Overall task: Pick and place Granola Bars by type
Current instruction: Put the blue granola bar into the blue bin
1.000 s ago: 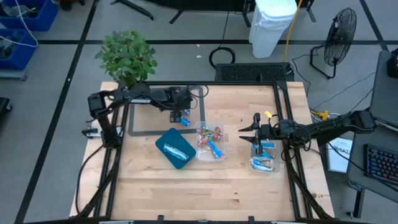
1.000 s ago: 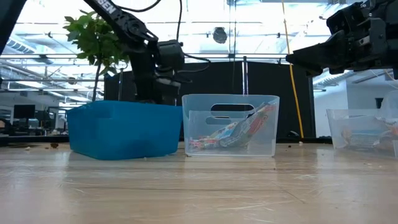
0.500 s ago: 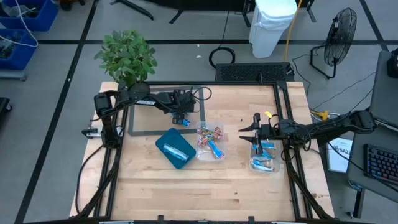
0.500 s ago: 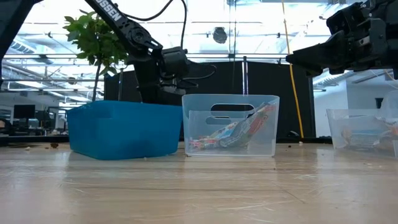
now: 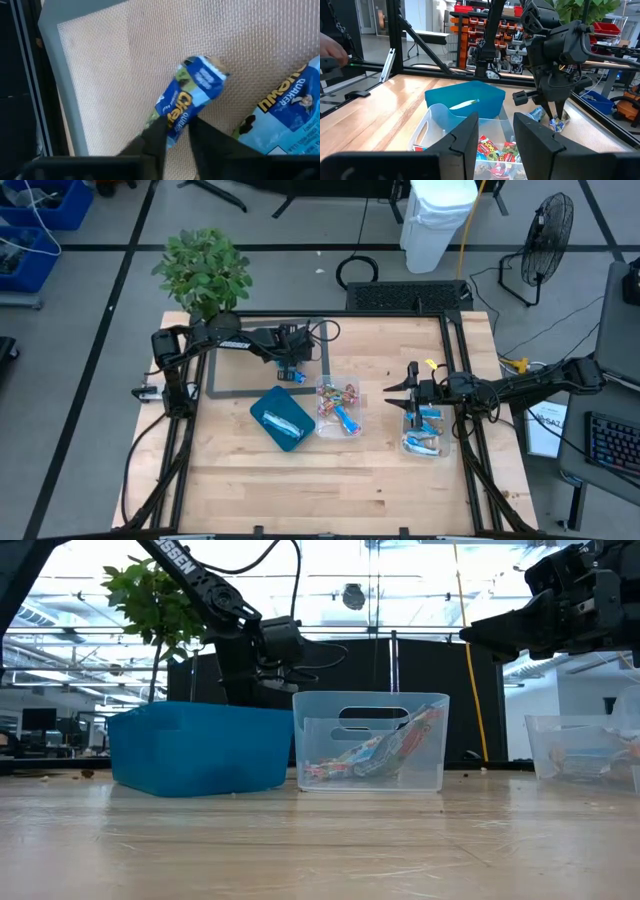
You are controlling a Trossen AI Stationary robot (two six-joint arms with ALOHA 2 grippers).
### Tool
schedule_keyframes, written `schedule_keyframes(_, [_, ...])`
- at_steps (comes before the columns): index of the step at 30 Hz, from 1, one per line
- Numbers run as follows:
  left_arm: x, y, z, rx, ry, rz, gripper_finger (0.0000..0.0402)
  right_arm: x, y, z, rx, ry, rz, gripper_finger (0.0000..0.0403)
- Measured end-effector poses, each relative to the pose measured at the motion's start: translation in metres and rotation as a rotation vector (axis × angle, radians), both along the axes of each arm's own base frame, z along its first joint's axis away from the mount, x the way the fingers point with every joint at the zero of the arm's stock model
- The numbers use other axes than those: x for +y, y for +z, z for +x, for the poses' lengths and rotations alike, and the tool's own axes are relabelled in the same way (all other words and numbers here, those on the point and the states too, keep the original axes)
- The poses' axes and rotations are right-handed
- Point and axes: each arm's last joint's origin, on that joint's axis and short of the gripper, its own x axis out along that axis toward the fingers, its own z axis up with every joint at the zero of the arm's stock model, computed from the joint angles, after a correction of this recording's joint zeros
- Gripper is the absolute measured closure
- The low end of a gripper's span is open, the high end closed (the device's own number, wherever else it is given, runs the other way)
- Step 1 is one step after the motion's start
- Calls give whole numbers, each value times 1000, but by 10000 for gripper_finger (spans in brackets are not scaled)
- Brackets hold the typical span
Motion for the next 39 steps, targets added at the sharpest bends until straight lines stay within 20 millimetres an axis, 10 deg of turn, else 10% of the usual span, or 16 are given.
schedule_keyframes(5, [1, 0, 0, -4, 9, -1, 392, 0, 0, 0, 0, 0, 0, 289])
schedule_keyframes(18, [0, 16, -1, -95, 45, -12, 399, 0, 0, 0, 0, 0, 0, 289])
schedule_keyframes(39, [-101, 171, -69, -599, -100, -231, 401, 0, 0, 0, 1, 4, 4, 289])
